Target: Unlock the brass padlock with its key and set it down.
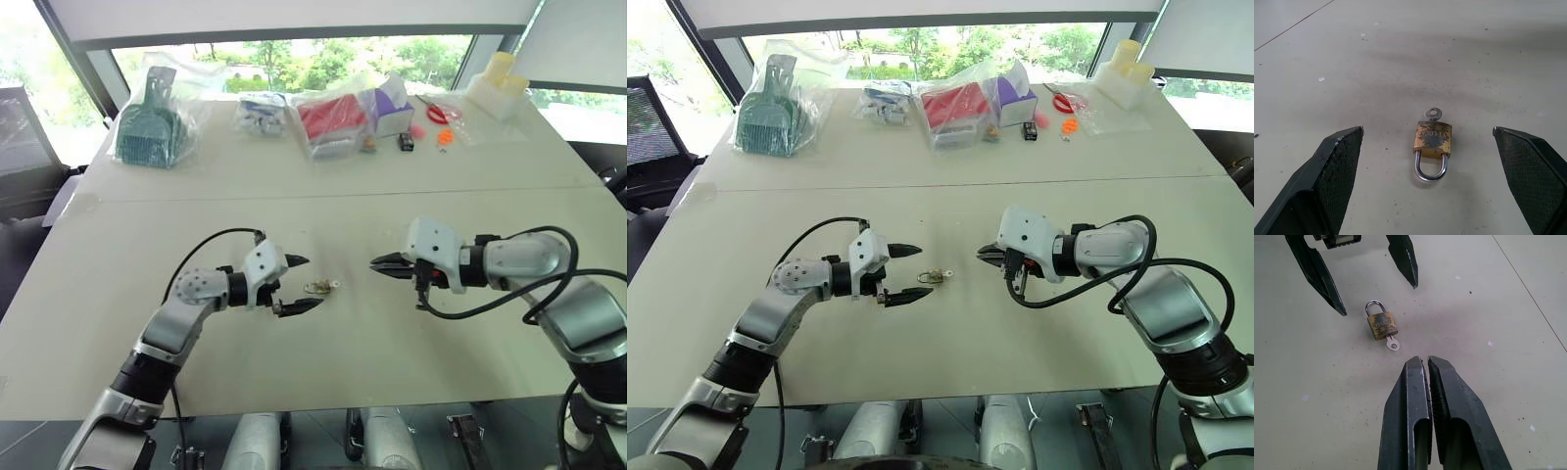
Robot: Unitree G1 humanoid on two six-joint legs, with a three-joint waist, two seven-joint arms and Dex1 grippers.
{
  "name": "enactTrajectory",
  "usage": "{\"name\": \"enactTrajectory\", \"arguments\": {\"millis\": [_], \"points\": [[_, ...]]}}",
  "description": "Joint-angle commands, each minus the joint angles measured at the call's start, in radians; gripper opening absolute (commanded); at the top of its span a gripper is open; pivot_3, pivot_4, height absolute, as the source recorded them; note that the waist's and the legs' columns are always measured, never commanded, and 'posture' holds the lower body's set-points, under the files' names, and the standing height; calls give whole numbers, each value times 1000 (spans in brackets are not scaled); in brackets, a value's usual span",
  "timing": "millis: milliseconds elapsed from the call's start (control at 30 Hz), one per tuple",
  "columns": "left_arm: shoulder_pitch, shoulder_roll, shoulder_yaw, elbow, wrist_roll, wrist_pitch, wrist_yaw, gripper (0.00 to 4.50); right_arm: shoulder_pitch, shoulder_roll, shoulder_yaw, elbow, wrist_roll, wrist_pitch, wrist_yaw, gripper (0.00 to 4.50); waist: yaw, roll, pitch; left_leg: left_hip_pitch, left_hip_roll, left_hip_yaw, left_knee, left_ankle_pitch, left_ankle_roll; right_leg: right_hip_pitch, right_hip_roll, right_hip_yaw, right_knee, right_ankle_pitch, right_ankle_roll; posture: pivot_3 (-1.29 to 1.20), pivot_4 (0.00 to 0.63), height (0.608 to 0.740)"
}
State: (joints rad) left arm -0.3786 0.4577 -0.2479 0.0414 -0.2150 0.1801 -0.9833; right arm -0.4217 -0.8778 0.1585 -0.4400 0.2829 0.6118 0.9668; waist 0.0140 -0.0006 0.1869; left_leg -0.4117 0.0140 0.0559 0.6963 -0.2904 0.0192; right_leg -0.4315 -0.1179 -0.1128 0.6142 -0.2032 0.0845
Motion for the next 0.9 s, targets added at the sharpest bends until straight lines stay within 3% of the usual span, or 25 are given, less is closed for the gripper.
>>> {"name": "enactTrajectory", "arguments": {"millis": [33,400,433,667,900], "points": [[-41,-25,-22,70,34,-78,-20,4472,5,0,-14,-39,-7,-9,-10,148,1,0,0,0,0,0,0,0,0,0,0,0,0,0,0,0,150,740],[-123,-55,-83,289,126,-260,-108,4472,37,-5,-24,-78,-10,8,-38,148,1,0,0,0,0,0,1,0,0,1,0,0,0,0,0,0,150,740],[-130,-56,-87,312,138,-279,-113,3871,40,-5,-25,-80,-10,9,-41,148,2,0,0,0,0,0,1,0,0,1,0,0,0,0,0,0,150,740],[-169,-63,-89,402,150,-328,-130,858,43,-3,-21,-85,-14,8,-53,148,1,-1,-1,1,0,-1,2,0,0,2,-1,-1,0,0,-1,0,150,740],[-180,-19,-70,383,143,-294,-155,743,8,37,18,-66,-58,-45,-82,148,-1,-1,-1,2,0,-1,2,0,0,2,0,-1,0,1,-1,0,150,740]]}}
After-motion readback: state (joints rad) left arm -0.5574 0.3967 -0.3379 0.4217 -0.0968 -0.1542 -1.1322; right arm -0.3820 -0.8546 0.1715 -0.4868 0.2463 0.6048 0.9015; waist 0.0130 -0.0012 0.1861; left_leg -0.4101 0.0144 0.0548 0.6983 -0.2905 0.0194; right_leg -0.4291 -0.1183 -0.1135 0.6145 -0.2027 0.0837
